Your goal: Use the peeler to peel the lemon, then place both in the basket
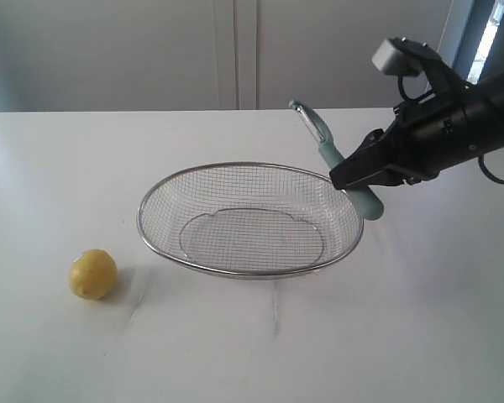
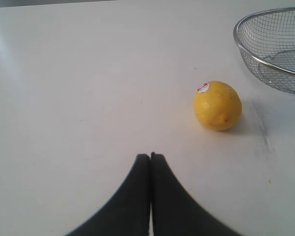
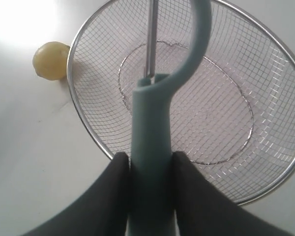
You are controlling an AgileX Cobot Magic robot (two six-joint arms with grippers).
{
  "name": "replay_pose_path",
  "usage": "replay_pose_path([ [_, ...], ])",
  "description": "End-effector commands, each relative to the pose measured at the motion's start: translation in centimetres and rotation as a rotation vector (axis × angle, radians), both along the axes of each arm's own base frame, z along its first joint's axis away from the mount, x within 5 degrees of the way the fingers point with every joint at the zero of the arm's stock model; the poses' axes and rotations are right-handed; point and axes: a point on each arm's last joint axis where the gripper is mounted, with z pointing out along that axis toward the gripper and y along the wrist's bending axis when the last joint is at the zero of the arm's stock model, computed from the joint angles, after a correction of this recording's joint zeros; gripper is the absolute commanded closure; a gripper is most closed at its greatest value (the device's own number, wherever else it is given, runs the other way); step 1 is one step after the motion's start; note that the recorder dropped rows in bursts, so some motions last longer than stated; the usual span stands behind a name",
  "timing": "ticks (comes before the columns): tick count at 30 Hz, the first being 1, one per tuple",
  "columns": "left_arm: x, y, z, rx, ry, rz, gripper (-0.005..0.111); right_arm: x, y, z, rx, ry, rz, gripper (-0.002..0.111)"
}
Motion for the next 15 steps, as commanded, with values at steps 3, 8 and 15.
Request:
replay_pose_path([
  [3,0.0,-0.03,-0.03,-0.014,-0.005,0.0,0.107,-0.07,0.19,0.58,0.018,-0.023,0.017,0.108],
  [8,0.0,-0.03,-0.03,-0.014,-0.005,0.0,0.107,-0.07,0.19,0.58,0.018,-0.023,0.017,0.108],
  [15,0.0,-0.03,-0.03,-0.014,-0.005,0.0,0.107,0.05,0.13,0.58,0.014,-0.032,0.006,0.108],
])
